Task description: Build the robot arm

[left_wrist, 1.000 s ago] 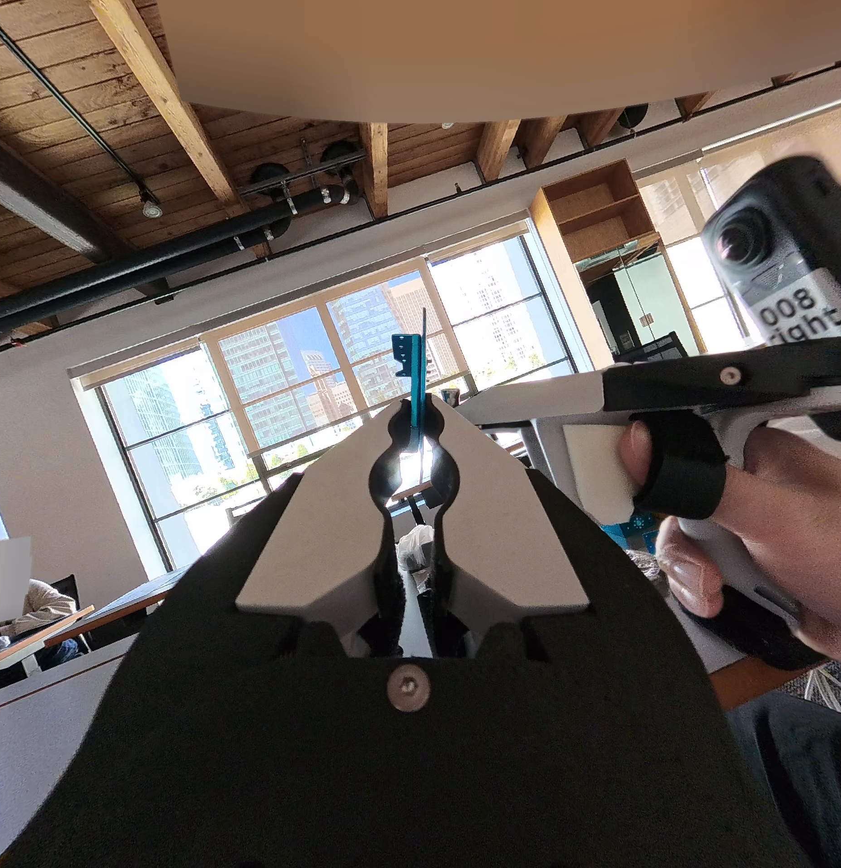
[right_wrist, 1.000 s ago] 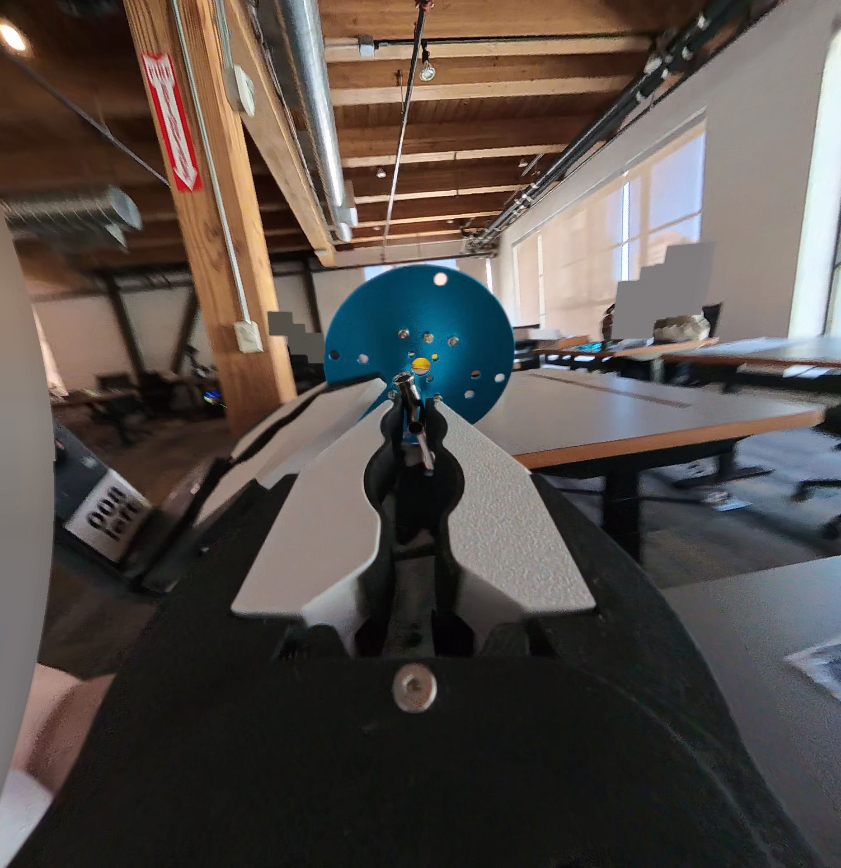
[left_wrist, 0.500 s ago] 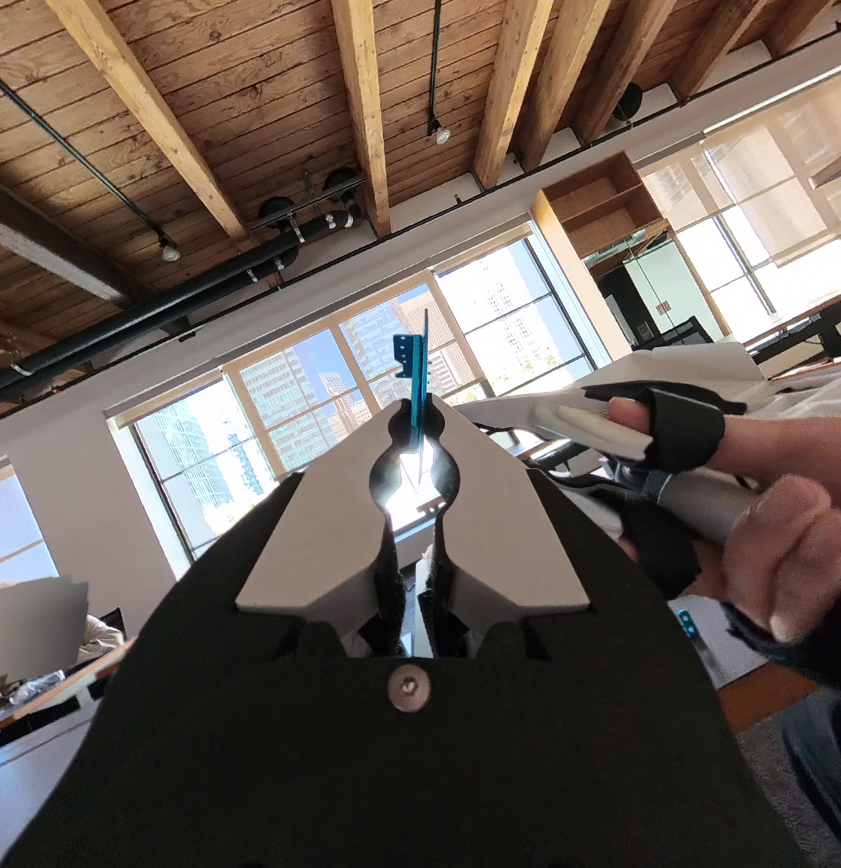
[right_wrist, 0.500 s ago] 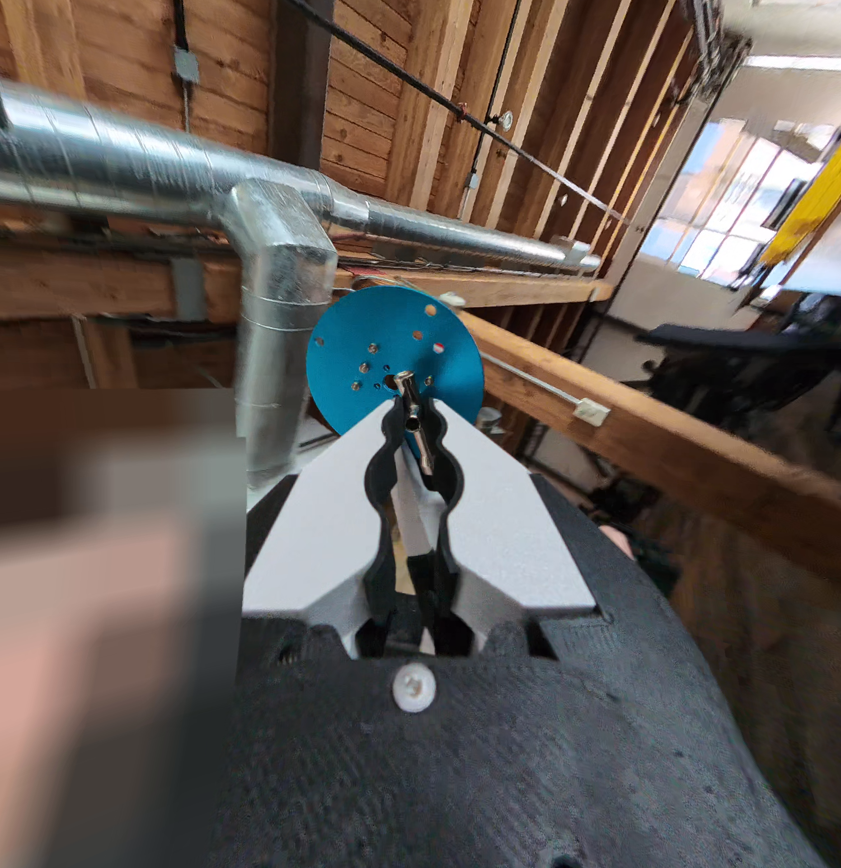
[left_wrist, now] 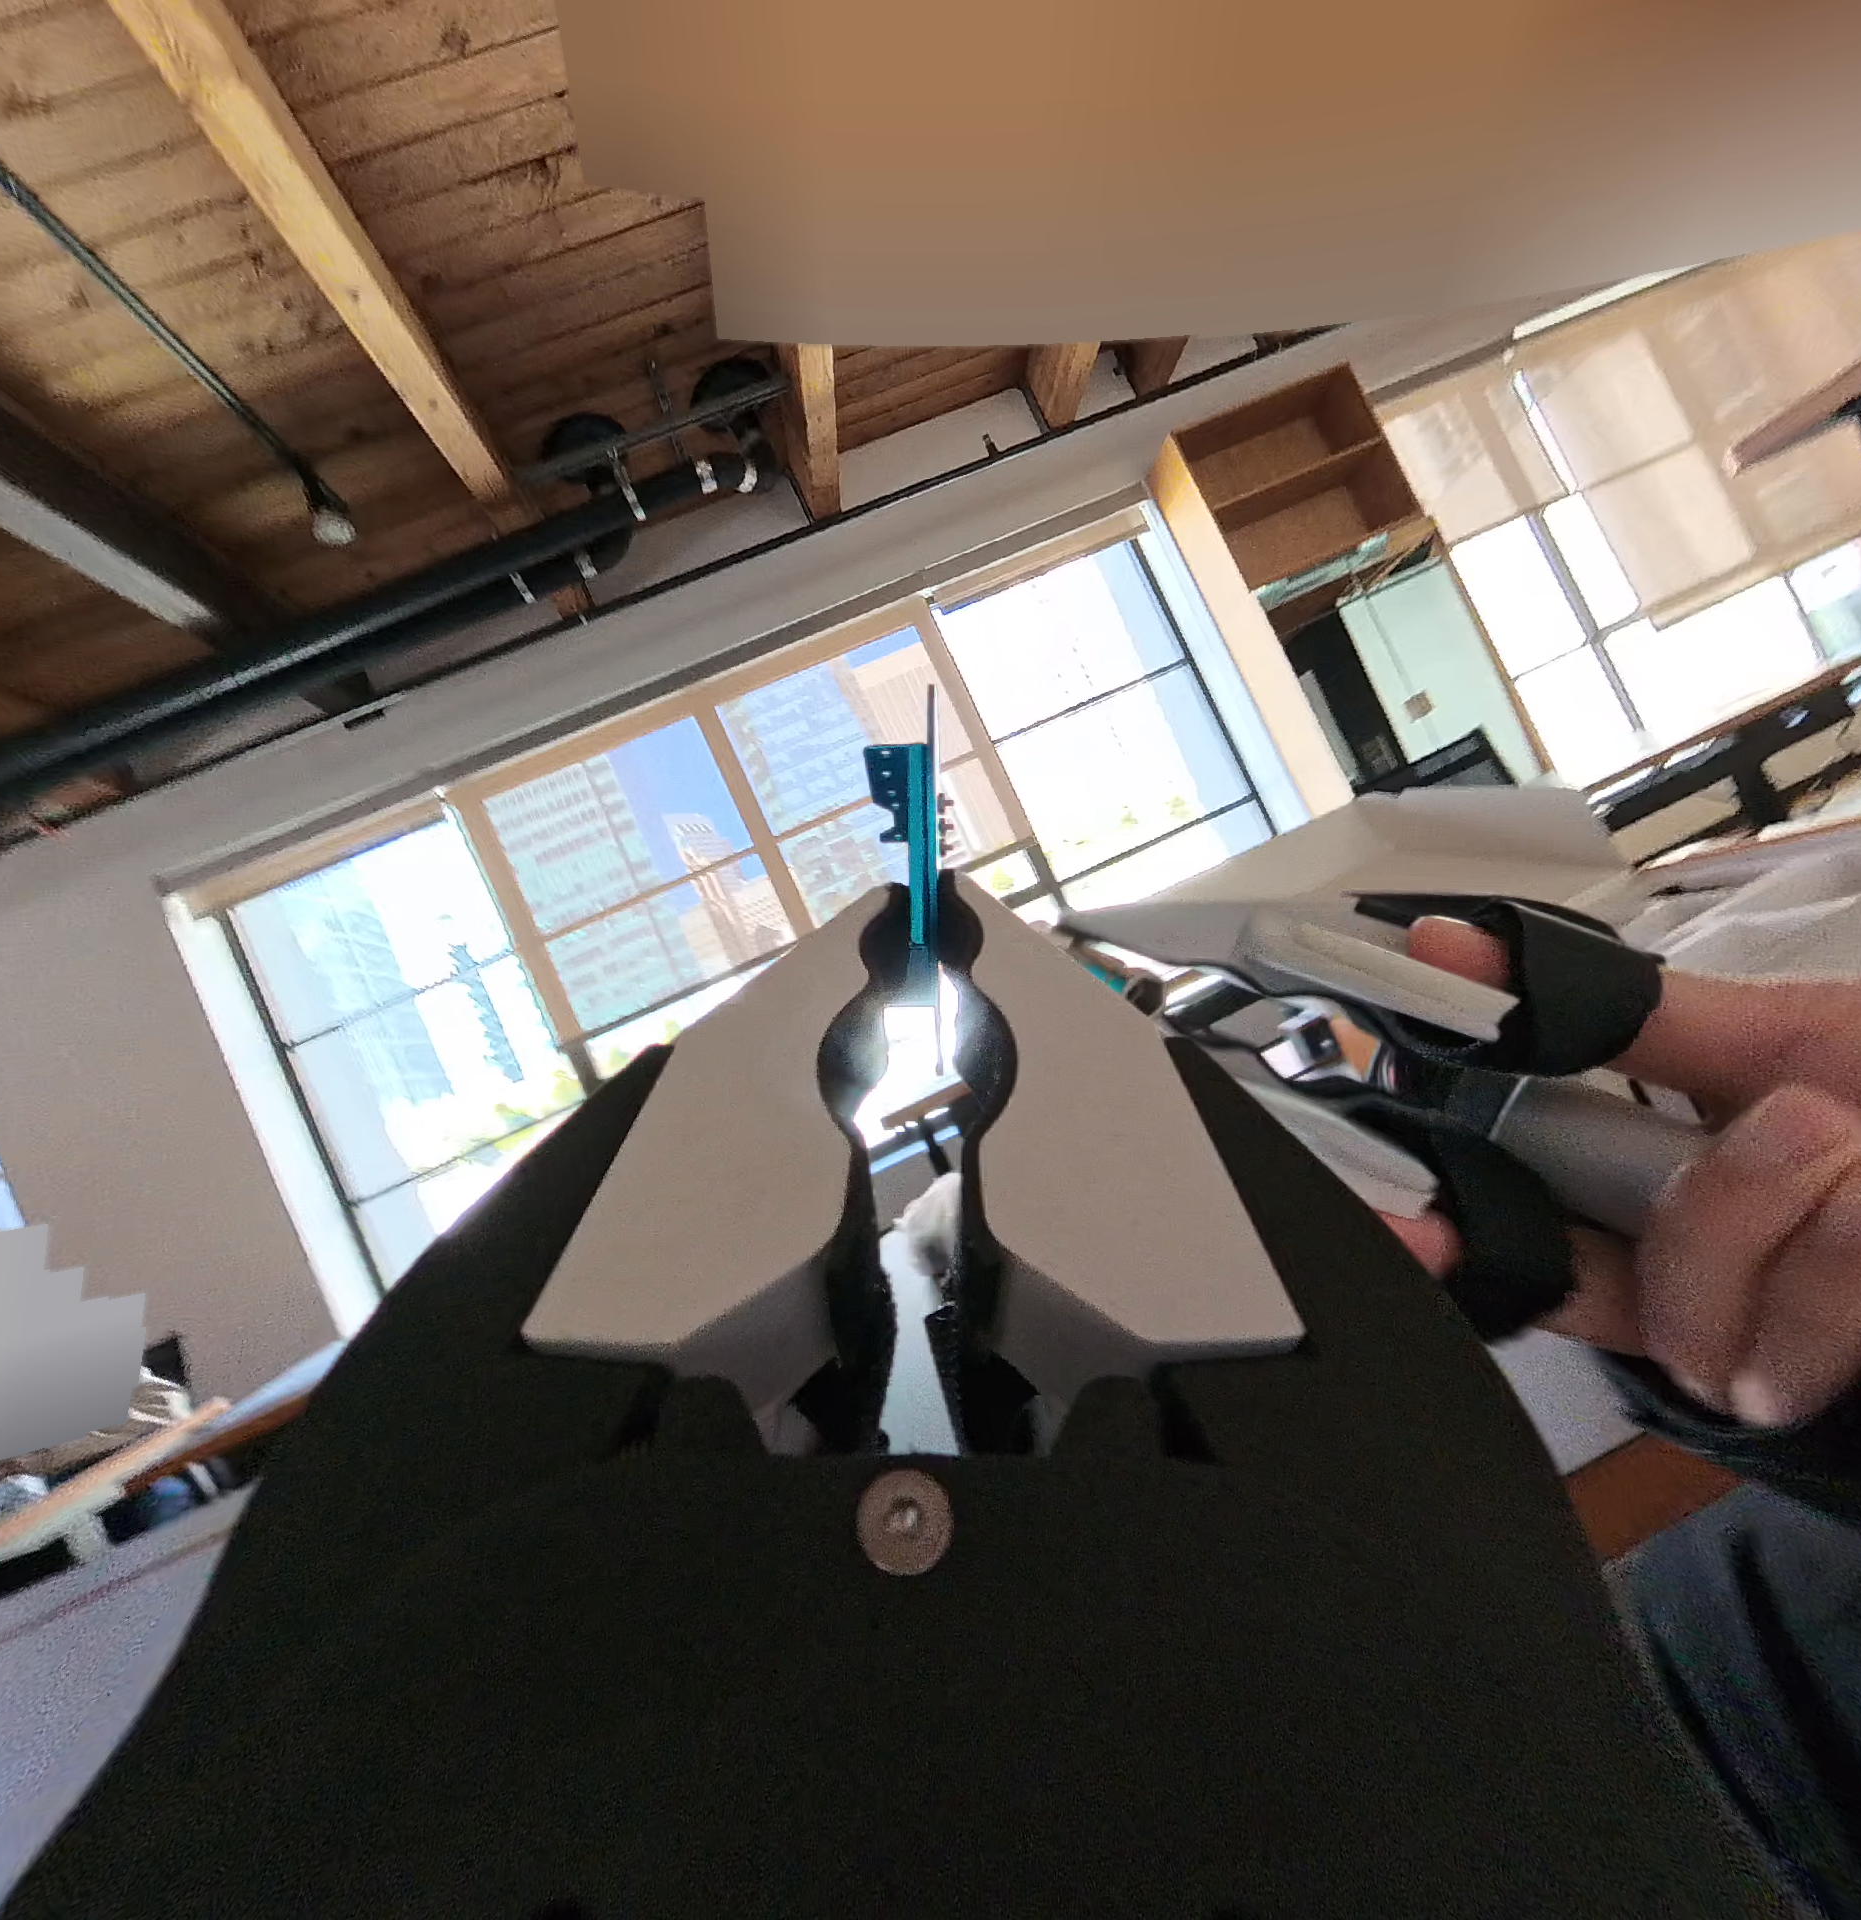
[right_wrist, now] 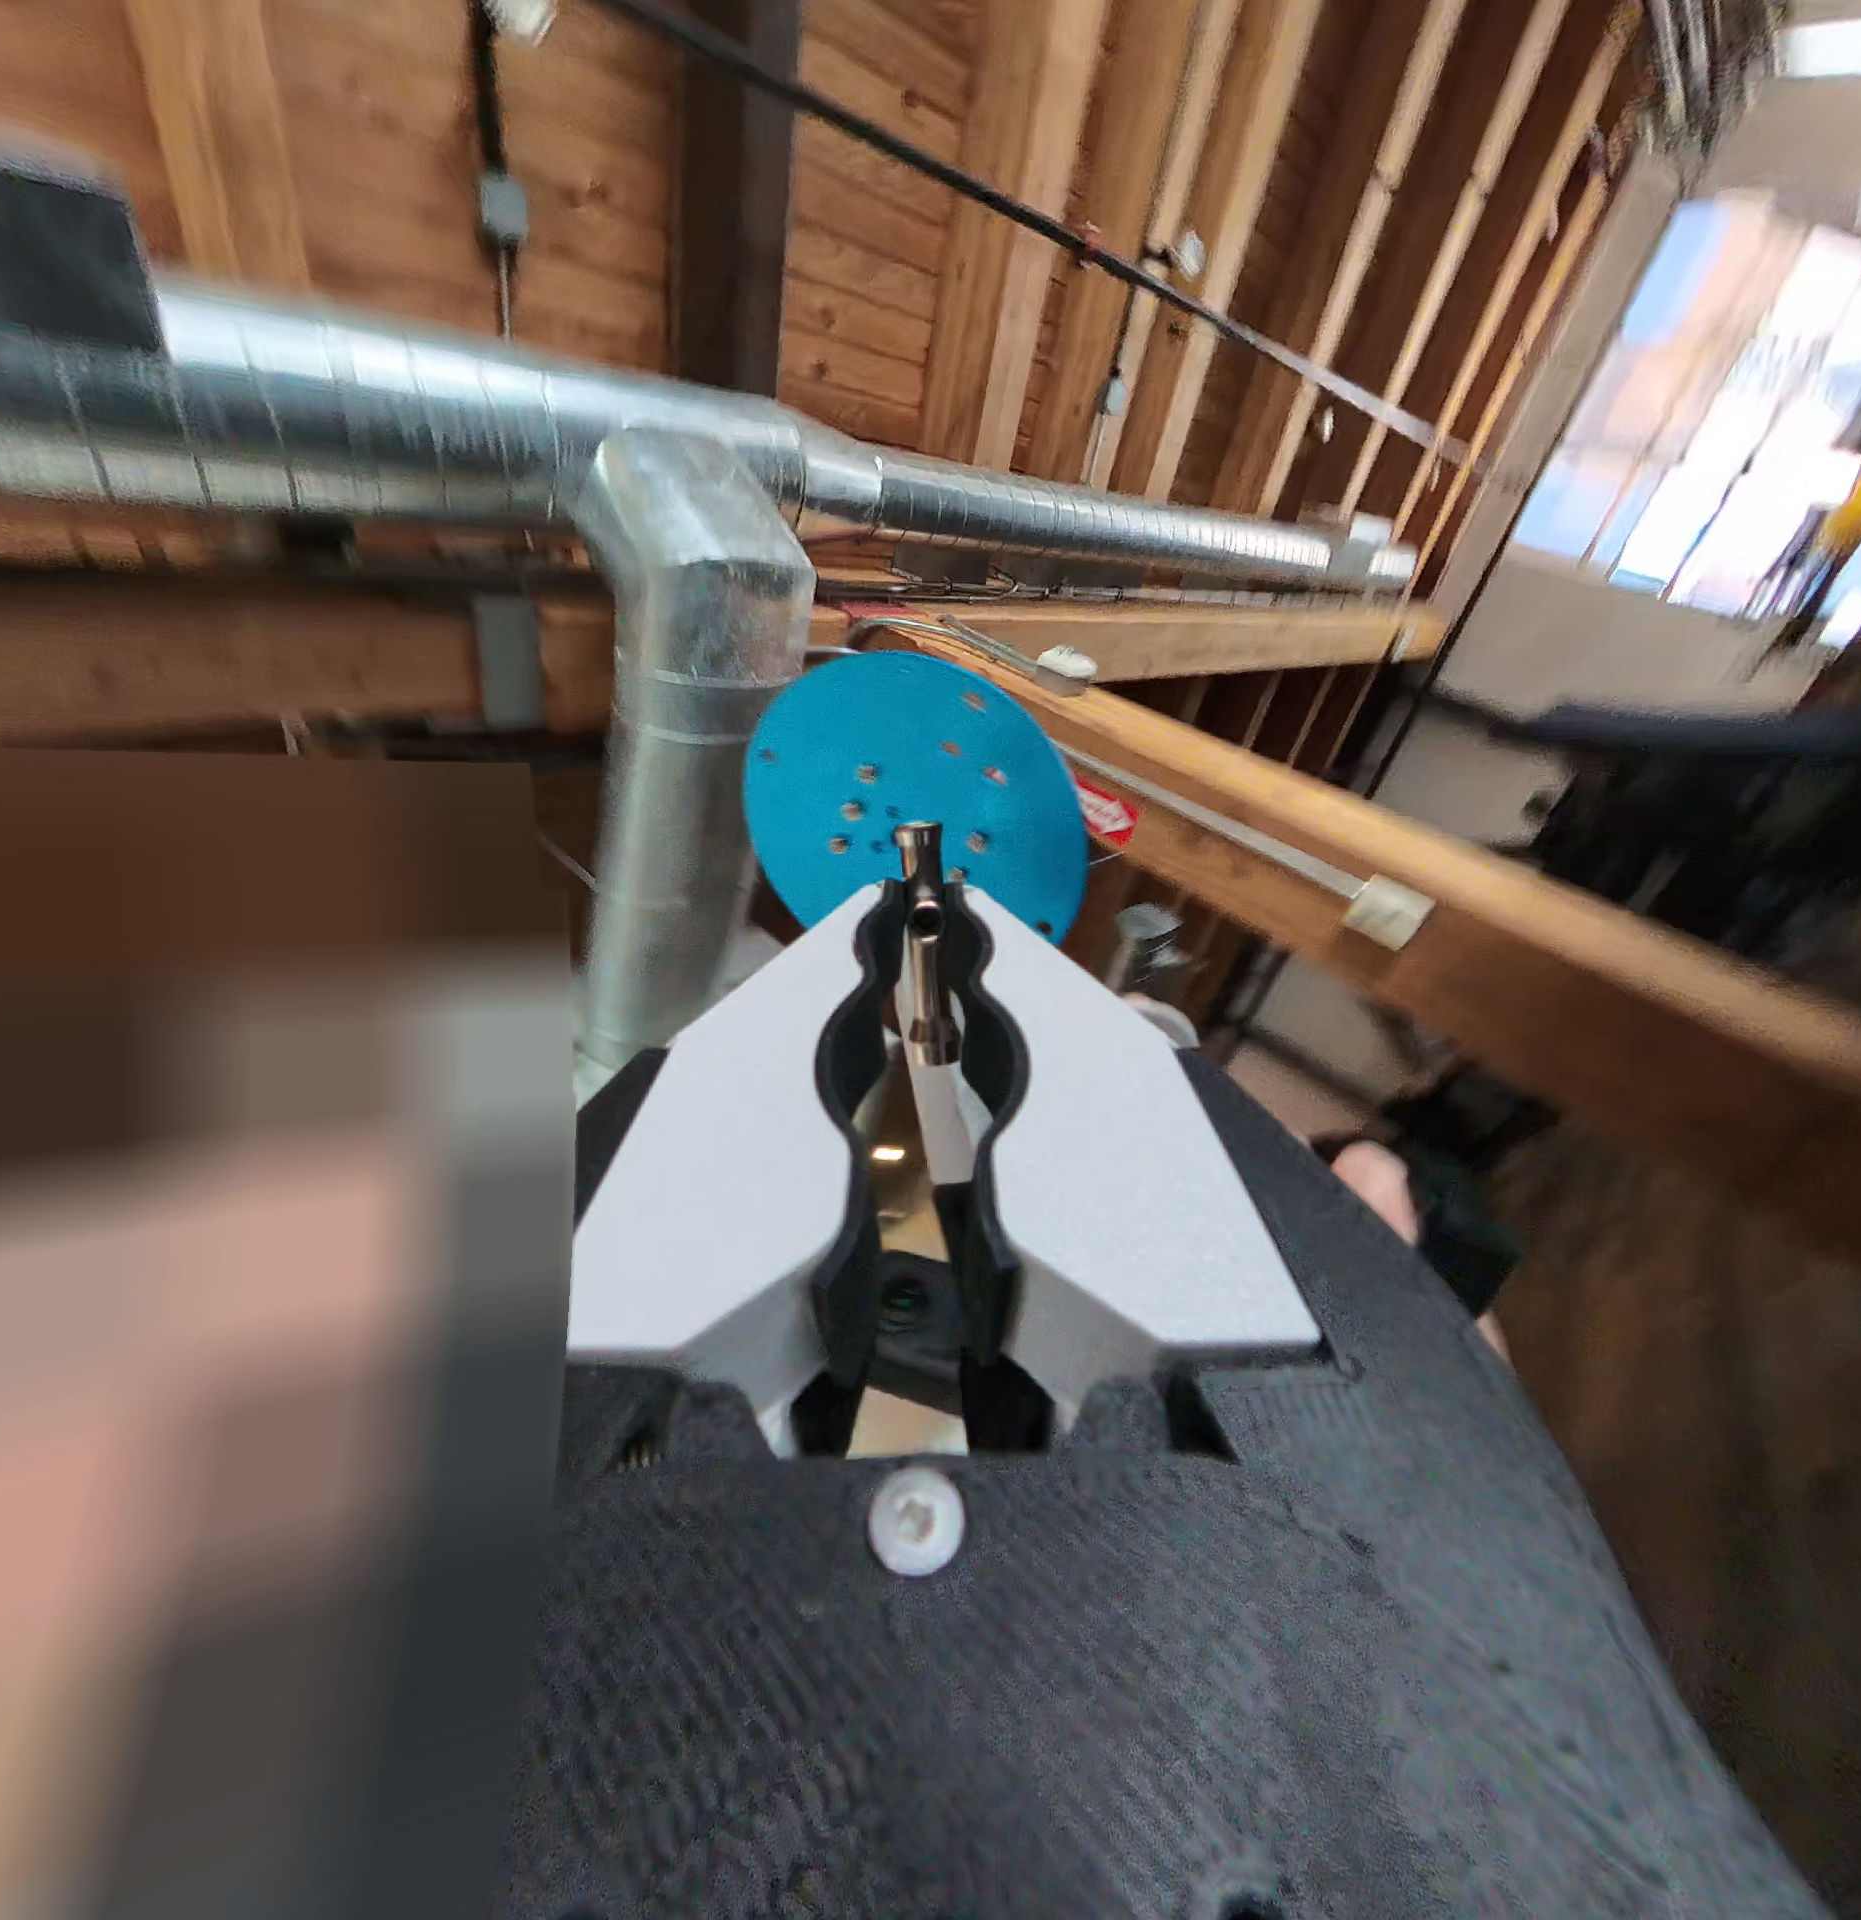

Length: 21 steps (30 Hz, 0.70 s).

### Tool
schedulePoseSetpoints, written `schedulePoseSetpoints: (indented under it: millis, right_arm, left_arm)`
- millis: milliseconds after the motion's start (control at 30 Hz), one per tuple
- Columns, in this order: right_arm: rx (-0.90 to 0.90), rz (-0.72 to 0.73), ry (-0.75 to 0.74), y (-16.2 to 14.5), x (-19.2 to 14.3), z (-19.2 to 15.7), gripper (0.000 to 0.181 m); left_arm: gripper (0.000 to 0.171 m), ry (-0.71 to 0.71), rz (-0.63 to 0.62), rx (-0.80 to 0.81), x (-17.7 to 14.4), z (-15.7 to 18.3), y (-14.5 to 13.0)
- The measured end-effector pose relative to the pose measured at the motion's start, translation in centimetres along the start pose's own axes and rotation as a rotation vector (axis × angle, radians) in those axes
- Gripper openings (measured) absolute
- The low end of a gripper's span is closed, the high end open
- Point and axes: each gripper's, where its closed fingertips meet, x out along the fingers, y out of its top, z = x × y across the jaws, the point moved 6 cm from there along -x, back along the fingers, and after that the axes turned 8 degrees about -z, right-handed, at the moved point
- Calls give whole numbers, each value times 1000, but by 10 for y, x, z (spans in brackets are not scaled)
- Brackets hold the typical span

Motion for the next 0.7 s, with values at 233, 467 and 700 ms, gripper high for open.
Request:
schedulePoseSetpoints:
  millis: [233, 467, 700]
  right_arm:
    - [-1554, -301, -513, -8, 13, -49, 7]
    - [-2255, -609, -734, -23, 25, -51, 7]
    - [-2531, -673, -708, -34, 28, -49, 7]
  left_arm:
    - [3, -82, -51, -276, 2, -4, 2]
    - [3, -122, -31, -333, -3, -3, 11]
    - [2, -133, 3, -325, -7, -2, 15]
